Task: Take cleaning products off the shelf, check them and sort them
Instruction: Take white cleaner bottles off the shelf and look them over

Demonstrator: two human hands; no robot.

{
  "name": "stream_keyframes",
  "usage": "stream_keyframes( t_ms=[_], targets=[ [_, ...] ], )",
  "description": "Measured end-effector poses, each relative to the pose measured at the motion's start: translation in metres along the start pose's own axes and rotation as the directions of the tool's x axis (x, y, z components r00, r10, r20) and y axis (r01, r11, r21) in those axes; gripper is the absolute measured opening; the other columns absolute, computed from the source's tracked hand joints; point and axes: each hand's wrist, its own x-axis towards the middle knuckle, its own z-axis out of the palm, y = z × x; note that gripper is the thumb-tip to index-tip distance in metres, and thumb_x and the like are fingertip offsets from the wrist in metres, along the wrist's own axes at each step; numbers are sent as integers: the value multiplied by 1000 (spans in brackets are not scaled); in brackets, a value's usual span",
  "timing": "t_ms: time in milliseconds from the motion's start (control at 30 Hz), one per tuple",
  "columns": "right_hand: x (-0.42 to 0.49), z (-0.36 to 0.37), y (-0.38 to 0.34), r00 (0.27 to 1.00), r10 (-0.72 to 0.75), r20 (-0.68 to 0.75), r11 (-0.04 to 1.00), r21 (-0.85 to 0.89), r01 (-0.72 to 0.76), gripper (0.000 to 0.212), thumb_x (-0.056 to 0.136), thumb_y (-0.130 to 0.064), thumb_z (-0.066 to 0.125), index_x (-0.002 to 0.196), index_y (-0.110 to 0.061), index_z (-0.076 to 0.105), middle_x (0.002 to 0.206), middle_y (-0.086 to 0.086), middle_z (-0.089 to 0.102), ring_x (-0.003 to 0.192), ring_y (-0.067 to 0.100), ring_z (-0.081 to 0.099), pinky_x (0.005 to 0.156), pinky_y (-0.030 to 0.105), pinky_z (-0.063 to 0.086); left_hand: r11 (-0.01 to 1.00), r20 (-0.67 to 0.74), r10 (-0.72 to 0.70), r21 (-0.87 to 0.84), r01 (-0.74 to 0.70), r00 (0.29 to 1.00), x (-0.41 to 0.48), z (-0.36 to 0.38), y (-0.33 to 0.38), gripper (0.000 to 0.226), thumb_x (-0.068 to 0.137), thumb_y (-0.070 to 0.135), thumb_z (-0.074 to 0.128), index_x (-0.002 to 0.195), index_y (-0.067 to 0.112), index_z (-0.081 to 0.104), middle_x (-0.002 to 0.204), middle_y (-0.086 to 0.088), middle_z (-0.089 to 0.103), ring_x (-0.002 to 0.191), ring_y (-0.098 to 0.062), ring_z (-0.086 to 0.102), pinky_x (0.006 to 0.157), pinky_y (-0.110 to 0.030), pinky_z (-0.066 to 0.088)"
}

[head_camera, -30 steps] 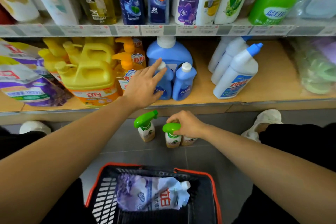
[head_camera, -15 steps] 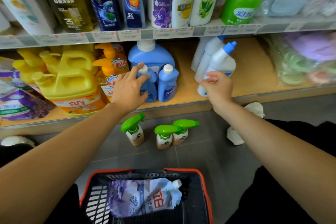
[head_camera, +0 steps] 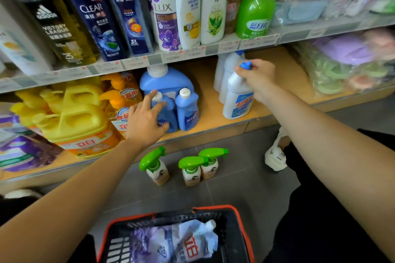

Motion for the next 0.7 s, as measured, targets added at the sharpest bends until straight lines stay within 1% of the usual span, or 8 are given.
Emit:
stream_keyframes(
  t_ms=[67, 167, 267, 333, 433, 533, 600, 700],
  targets=[
    [-7, 1, -1, 999, -41, 17, 995, -86, 43, 25, 73, -16, 89, 74, -24, 65, 89, 2, 70, 84, 19, 65, 82, 40, 59, 1000, 32, -13, -14, 14, 999, 1, -3, 1, 67, 74, 29, 80, 138, 21, 61, 161, -10, 34, 136, -37, 47, 106, -51, 38],
    [-25, 2, -6, 995, -98, 19, 988, -117, 99, 19, 75, -16, 86, 80, -18, 68, 86, 6, 68, 80, 21, 63, 83, 48, 59, 999, 51, -29, -38, 31, 998, -2, -10, 7, 64, 77, 29, 80, 137, 21, 62, 161, -12, 35, 139, -39, 42, 108, -53, 34],
    [-46, 4, -28, 974, -216, 73, 967, -118, 224, 16, 76, -23, 86, 83, -15, 73, 67, -6, 64, 67, 14, 61, 71, 40, 57, 994, -66, -37, -106, 29, 997, -7, -21, 24, 41, 80, 31, 78, 120, 21, 74, 146, -8, 56, 131, -36, 50, 103, -49, 34],
    [-63, 4, -49, 946, -304, 114, 946, -82, 314, 18, 77, -27, 85, 83, -13, 74, 52, -14, 57, 54, 5, 54, 57, 29, 50, 965, -118, -25, -262, -7, 993, -8, -33, 37, 33, 83, 36, 73, 112, 21, 77, 130, -1, 68, 121, -28, 59, 99, -46, 41],
    [-91, 2, -76, 906, -371, 205, 928, 53, 368, 20, 80, -24, 82, 85, -7, 73, 48, -7, 54, 45, 9, 48, 52, 24, 44, 813, -36, -9, -583, -14, 999, -12, -50, 57, 52, 84, 38, 82, 130, 19, 66, 135, 3, 65, 127, -15, 55, 106, -36, 46],
    [-117, 5, -90, 883, -371, 289, 925, 198, 324, 12, 84, -16, 79, 81, -7, 71, 51, 0, 53, 46, 15, 46, 50, 26, 44, 696, 78, 19, -717, 43, 997, -22, -60, 67, 83, 74, 46, 87, 144, 23, 49, 144, 9, 54, 133, -7, 49, 109, -27, 41],
    [-128, 11, -93, 882, -326, 340, 931, 274, 239, 13, 86, -12, 77, 82, -2, 70, 52, -1, 51, 46, 12, 45, 47, 23, 43, 644, 113, 28, -762, 69, 993, -32, -61, 67, 83, 70, 42, 91, 139, 23, 48, 137, 10, 58, 127, -8, 56, 105, -35, 50],
    [-136, 21, -89, 861, -263, 435, 936, 330, 119, 26, 87, -12, 75, 89, 13, 66, 57, 3, 50, 47, 10, 45, 46, 22, 44, 618, 107, 10, -782, 78, 994, -48, -62, 61, 72, 69, 38, 91, 128, 21, 52, 124, 9, 66, 112, -10, 67, 89, -42, 61]
  ],
)
